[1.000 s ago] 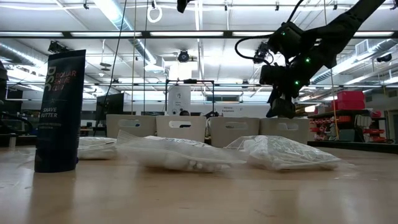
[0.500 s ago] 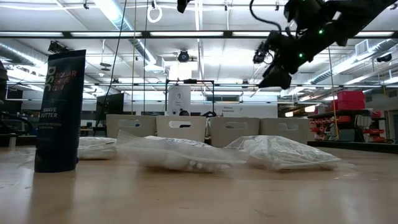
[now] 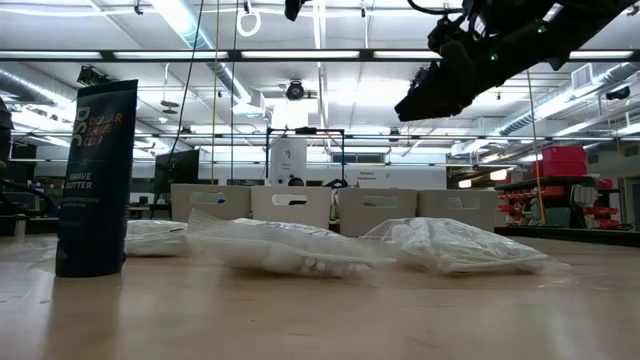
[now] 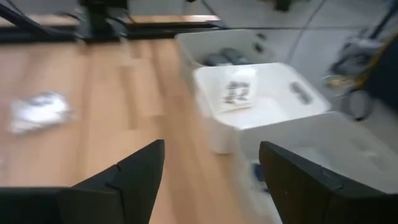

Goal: Pick & Place Travel size toiletries
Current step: Put the white cotton pack into the white bin

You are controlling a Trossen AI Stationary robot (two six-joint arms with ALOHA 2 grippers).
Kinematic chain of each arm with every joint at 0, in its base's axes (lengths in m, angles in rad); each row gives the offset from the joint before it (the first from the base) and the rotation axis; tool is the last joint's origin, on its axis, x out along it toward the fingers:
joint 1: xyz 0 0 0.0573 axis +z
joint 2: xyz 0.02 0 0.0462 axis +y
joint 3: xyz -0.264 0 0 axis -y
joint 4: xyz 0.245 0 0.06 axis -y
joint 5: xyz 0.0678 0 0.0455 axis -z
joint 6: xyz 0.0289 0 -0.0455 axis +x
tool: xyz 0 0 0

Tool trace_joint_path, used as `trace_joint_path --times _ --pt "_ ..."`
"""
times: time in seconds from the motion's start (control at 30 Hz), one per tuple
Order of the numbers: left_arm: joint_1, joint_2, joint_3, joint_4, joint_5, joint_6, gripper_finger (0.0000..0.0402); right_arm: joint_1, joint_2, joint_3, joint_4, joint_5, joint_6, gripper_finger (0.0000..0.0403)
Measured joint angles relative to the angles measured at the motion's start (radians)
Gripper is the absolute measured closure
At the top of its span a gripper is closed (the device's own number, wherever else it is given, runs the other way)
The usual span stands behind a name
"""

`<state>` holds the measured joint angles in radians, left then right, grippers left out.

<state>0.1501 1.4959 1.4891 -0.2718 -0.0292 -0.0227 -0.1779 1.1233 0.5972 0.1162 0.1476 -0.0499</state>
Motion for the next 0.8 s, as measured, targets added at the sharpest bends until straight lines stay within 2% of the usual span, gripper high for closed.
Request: trace_joint_path --times 0.37,0.5,0.8 --pt "0.000 0.000 0.000 0.000 0.000 0.000 0.0377 0.017 0.002 0.000 -0.003 -0.247 0.222 0.0159" --pt "0.000 0.000 0.000 0.000 0.000 0.000 0.0377 0.018 0.012 0.001 -0.036 -0.364 0.226 0.0171" --pt "0.000 0.000 0.000 0.000 0.019 0.000 0.0377 0.019 0.113 0.002 -0.074 -0.525 0.196 0.0203"
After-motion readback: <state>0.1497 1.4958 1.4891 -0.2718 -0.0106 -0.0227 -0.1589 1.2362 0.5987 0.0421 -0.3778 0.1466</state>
